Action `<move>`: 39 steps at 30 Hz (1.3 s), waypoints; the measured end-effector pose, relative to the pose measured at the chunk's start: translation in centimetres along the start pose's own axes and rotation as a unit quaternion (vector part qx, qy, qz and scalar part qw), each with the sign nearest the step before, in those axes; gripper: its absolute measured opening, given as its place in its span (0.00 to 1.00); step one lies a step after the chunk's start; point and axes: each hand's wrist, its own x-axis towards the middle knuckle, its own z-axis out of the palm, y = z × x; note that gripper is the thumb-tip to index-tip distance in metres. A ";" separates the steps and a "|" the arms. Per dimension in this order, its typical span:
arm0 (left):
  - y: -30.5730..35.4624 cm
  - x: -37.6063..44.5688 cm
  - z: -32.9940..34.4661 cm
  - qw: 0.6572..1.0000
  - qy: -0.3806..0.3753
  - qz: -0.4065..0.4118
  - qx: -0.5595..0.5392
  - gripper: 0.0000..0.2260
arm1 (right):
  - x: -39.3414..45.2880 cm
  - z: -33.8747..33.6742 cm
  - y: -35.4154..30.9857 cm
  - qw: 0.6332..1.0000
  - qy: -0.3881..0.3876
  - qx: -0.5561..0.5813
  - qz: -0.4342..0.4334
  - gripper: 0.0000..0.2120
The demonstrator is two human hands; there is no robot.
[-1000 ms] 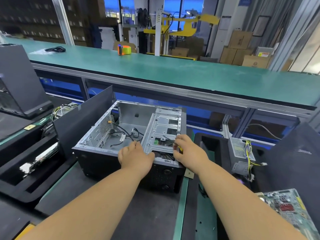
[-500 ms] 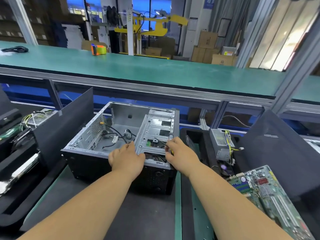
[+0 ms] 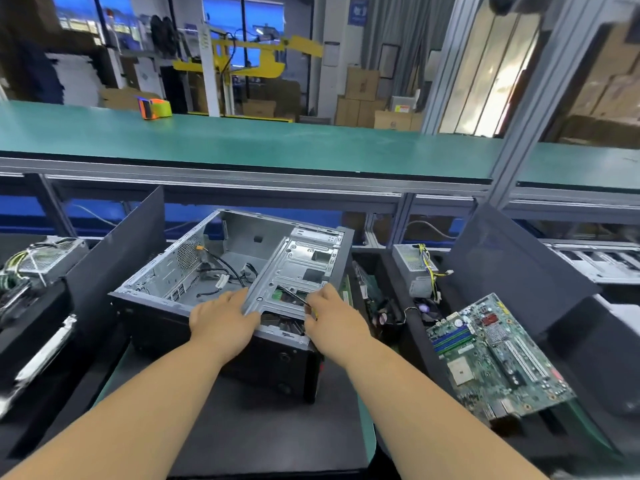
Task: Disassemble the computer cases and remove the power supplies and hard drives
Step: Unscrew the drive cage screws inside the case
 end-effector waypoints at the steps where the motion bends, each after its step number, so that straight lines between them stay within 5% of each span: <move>1: -0.5 -0.1 -0.2 1.000 -0.004 0.007 0.001 0.23 | -0.2 0.2 -0.4 1.000 0.000 0.004 0.001 0.08; 15: -4.1 -0.4 -1.7 0.997 -0.041 0.059 0.019 0.27 | -0.7 0.7 -3.1 1.000 0.005 -0.018 0.019 0.11; 25: -4.4 -0.7 -1.1 0.999 -0.014 0.041 0.010 0.29 | 2.7 -1.4 -0.6 0.998 -0.024 0.021 -0.053 0.08; 35: -0.6 -4.1 1.1 0.972 0.109 -0.205 -0.046 0.40 | 10.3 -4.6 6.6 0.995 -0.033 -0.057 -0.070 0.14; 39: 0.7 -4.0 1.3 0.936 0.037 -0.296 -0.187 0.51 | 10.9 -3.8 8.0 0.990 -0.047 -0.079 -0.108 0.13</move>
